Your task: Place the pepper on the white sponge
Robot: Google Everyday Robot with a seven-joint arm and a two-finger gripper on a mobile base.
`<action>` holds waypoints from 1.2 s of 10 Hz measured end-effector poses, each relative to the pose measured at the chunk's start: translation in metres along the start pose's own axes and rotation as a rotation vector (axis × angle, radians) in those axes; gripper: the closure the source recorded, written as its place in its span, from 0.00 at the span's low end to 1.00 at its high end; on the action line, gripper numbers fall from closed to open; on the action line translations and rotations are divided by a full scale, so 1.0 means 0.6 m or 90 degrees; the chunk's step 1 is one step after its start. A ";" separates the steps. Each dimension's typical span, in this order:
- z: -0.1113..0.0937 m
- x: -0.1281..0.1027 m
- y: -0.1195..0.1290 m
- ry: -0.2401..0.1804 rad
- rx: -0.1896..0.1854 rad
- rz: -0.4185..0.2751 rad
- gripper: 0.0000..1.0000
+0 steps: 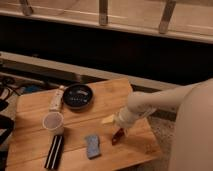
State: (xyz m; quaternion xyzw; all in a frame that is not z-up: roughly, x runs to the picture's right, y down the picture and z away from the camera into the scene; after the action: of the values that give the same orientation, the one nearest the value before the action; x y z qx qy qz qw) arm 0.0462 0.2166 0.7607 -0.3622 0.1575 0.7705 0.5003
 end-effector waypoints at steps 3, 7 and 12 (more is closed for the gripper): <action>0.001 -0.002 -0.004 -0.005 0.016 0.009 0.15; -0.008 -0.018 -0.033 -0.035 0.041 0.042 0.15; -0.003 -0.040 -0.061 -0.044 0.011 0.062 0.15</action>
State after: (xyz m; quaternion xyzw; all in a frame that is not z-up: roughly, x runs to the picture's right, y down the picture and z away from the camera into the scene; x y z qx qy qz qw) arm 0.0851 0.2160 0.7812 -0.3231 0.1641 0.8047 0.4702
